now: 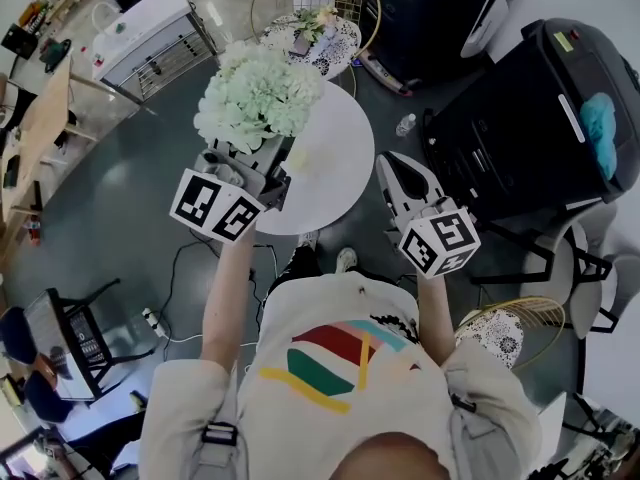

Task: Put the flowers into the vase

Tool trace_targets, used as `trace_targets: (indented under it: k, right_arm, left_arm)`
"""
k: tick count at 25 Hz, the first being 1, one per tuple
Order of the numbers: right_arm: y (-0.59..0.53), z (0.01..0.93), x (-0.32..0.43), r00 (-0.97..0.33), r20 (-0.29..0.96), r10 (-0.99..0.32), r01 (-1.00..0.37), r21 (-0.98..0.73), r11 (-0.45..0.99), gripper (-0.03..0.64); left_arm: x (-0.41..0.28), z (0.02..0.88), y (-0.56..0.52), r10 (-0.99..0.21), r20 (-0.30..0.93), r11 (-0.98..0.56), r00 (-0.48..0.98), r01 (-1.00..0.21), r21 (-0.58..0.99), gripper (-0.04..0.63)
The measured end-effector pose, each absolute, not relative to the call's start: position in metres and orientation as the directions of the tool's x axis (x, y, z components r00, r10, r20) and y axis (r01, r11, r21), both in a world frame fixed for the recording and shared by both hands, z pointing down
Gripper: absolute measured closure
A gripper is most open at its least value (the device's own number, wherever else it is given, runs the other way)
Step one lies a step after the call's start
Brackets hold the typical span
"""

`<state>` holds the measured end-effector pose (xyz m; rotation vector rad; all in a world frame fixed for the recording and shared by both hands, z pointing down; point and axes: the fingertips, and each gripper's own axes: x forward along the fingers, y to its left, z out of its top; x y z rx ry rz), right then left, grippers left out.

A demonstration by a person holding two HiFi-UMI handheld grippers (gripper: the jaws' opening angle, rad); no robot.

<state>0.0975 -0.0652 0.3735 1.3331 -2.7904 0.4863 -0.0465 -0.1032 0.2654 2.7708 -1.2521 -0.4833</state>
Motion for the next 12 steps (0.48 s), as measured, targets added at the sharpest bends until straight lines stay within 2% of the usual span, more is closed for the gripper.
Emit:
trace_targets:
  k: [12]
  right_arm:
    - [-0.076, 0.388, 0.105, -0.609, 0.199, -0.768, -0.787, -0.276, 0.552, 0.604]
  left_arm:
    - [-0.02, 0.324, -0.119, -0.741, -0.196, -0.671, 0.642, -0.718, 0.185, 0.388]
